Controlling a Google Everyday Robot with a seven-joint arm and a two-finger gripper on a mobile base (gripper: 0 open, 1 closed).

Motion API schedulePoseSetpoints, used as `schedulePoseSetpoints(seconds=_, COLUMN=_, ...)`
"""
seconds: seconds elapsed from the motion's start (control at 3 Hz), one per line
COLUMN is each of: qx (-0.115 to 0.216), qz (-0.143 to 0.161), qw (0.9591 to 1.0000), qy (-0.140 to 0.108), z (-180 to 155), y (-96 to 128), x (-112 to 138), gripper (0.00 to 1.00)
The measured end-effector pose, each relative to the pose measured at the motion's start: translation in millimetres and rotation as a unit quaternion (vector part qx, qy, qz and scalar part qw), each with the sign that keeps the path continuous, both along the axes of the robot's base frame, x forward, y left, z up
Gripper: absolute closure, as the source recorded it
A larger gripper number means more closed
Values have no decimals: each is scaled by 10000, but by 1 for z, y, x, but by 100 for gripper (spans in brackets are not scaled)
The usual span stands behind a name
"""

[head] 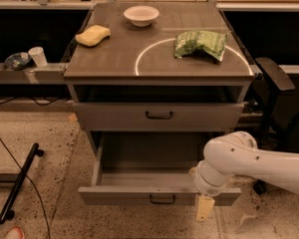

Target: Close middle drawer

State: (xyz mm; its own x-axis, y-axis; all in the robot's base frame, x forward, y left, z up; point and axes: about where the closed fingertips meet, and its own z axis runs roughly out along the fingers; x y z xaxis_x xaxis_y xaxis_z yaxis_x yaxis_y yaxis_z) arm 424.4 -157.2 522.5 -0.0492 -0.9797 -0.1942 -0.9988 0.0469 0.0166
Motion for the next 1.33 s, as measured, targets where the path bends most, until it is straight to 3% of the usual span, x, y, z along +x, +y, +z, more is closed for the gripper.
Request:
schedulePoseSetpoints(seconds=0.33, qx=39, qz=-197, qw=9996, qy=-183, z=-21, y=-24, x=-9, gripper=39)
schedulePoseSetpoints(seconds=1.0, qx=69, qz=-245, qw=9993, qy=-259, z=-24, y=-27, x=-9, gripper=87)
schedulePoseSetpoints(seconds=1.33, qx=69, qz=-245, qw=9993, qy=-259, z=-24, y=-27, x=-9, gripper=100)
